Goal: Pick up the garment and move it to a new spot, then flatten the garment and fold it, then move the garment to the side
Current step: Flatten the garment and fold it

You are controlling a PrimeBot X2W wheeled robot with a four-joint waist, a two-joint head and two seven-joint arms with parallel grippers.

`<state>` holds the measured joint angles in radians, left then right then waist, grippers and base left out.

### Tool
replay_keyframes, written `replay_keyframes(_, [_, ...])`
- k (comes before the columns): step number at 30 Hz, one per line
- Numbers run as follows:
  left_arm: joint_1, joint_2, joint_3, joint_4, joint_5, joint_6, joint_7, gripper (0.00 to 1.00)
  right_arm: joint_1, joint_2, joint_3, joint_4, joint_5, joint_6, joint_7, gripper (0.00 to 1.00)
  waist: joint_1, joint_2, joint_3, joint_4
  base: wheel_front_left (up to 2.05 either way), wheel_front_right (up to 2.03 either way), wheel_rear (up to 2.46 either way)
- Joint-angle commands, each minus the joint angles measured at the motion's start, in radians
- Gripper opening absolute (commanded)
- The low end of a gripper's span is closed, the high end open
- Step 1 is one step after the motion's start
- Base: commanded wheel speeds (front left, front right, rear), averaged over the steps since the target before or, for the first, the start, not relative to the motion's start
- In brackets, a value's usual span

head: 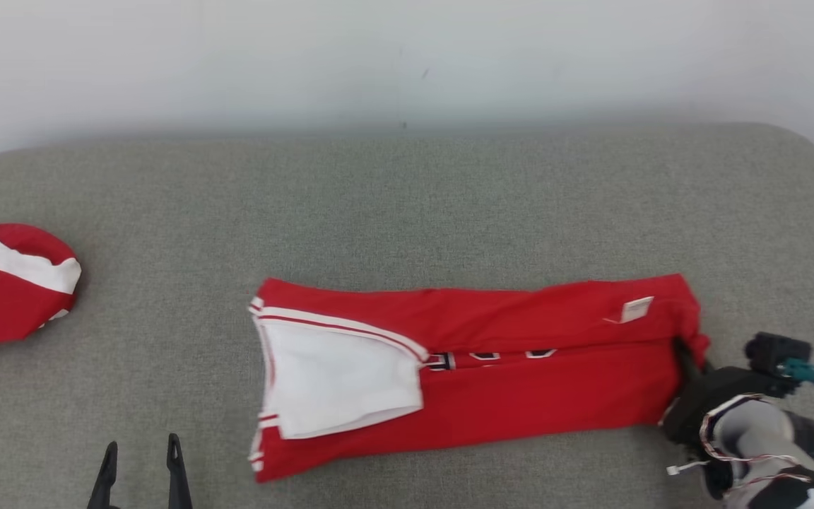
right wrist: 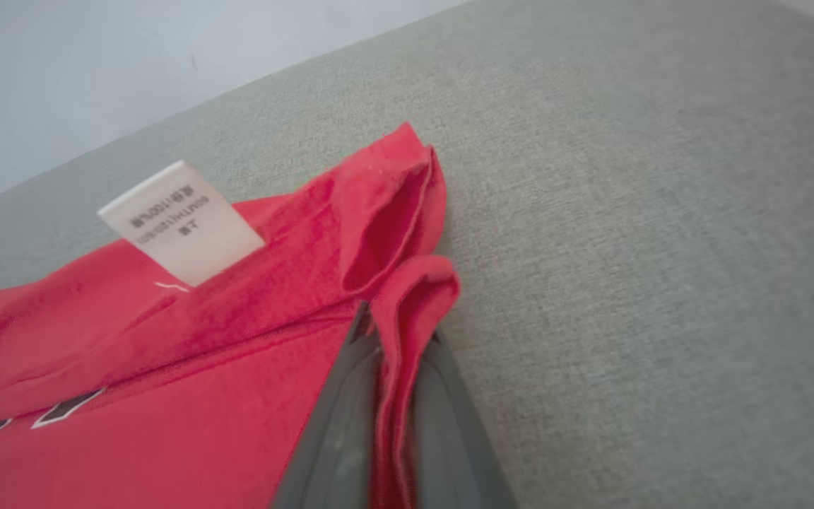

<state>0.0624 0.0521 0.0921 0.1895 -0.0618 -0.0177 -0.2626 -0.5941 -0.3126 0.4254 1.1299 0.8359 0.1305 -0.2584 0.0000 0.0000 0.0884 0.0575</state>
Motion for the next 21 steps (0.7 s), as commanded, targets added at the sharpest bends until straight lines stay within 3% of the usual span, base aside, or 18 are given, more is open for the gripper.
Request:
replay_keyframes(1, [0.019,-0.002,-0.005,0.002,-0.009,0.003,-0.003,1.00,0.009,-0.034,-0.010,0.004,0.007,0.001,-0.007,0.00,0.0000,0.0000,-0.010,-0.003,0.00,0.00,0.00])
replay_keyframes(7, [0.026,-0.002,-0.008,-0.010,-0.019,0.009,-0.003,1.00,0.042,-0.138,-0.073,-0.037,-0.010,0.001,-0.008,0.00,0.0000,0.0000,-0.019,-0.013,0.00,0.00,0.00])
replay_keyframes(11, [0.038,-0.002,-0.004,-0.013,-0.022,0.017,-0.003,1.00,0.070,-0.168,-0.116,-0.127,-0.052,0.001,-0.008,0.00,0.0000,0.0000,-0.022,-0.030,0.00,0.00,0.00])
replay_keyframes(16, [0.049,-0.002,0.007,-0.009,-0.022,0.017,-0.003,1.00,0.097,-0.142,-0.150,-0.271,-0.115,0.001,-0.008,0.00,0.0000,0.0000,-0.035,-0.045,0.00,0.00,0.00])
replay_keyframes(21, [0.060,-0.002,0.006,-0.007,-0.021,0.019,-0.003,1.00,0.153,-0.060,-0.137,-0.454,-0.188,0.001,-0.006,0.00,0.0000,0.0000,-0.048,-0.046,0.00,0.00,0.00])
